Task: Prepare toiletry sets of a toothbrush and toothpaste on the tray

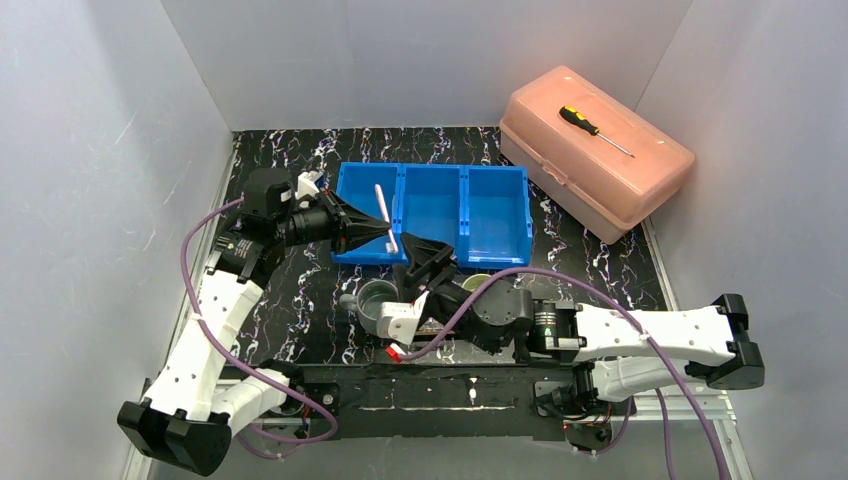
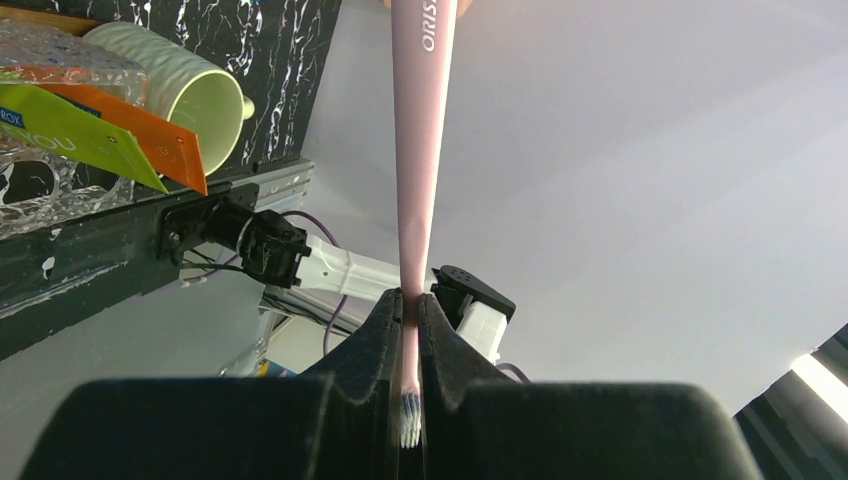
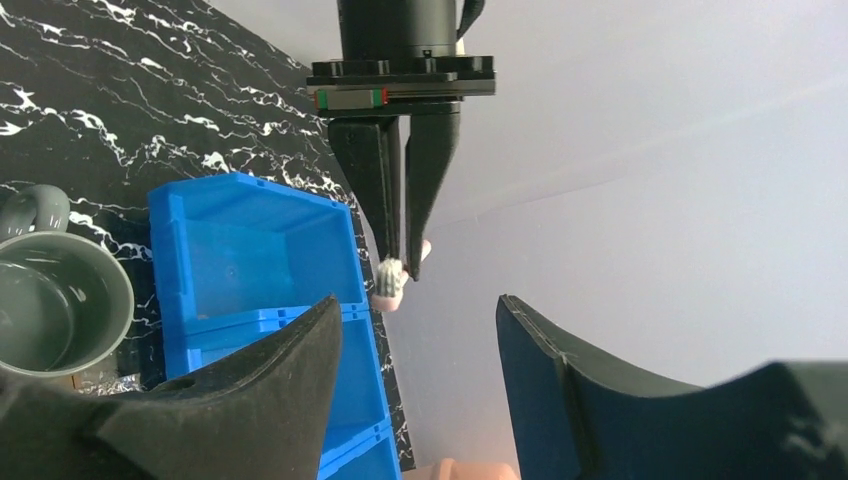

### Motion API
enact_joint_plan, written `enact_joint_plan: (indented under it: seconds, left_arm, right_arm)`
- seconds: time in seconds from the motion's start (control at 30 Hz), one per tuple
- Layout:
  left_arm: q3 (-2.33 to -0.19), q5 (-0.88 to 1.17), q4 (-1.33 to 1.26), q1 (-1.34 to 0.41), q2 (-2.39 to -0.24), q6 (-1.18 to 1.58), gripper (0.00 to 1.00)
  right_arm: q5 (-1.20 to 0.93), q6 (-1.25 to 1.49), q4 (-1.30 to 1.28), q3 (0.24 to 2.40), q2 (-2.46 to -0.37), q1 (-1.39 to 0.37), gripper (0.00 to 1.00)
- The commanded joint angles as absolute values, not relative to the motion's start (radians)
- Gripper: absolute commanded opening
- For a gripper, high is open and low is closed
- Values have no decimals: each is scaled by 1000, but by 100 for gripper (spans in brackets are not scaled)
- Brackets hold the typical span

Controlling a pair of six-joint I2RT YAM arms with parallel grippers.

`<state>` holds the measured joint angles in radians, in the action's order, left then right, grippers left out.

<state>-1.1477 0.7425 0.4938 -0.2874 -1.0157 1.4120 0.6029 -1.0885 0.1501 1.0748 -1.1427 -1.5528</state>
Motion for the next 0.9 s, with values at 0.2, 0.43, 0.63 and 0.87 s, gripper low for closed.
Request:
enact_joint_plan:
  seconds: [0.2, 0.43, 0.63, 0.87]
  left_arm:
    - [-1134, 790, 485, -279, -976, 1412, 0]
    - [-1127, 799, 477, -278, -963, 1417, 0]
    - [-1132, 808, 477, -279, -959, 1417, 0]
    - [-1133, 816, 477, -279, -947, 1419, 0]
  right_arm:
    - [600, -1116, 217, 1132, -1181, -1560, 59]
    - [609, -1120, 226, 1144, -1196, -1560, 48]
    - [612, -1122, 224, 1147, -1205, -1560, 47]
    - [617, -1124, 230, 1146, -1210, -1560, 44]
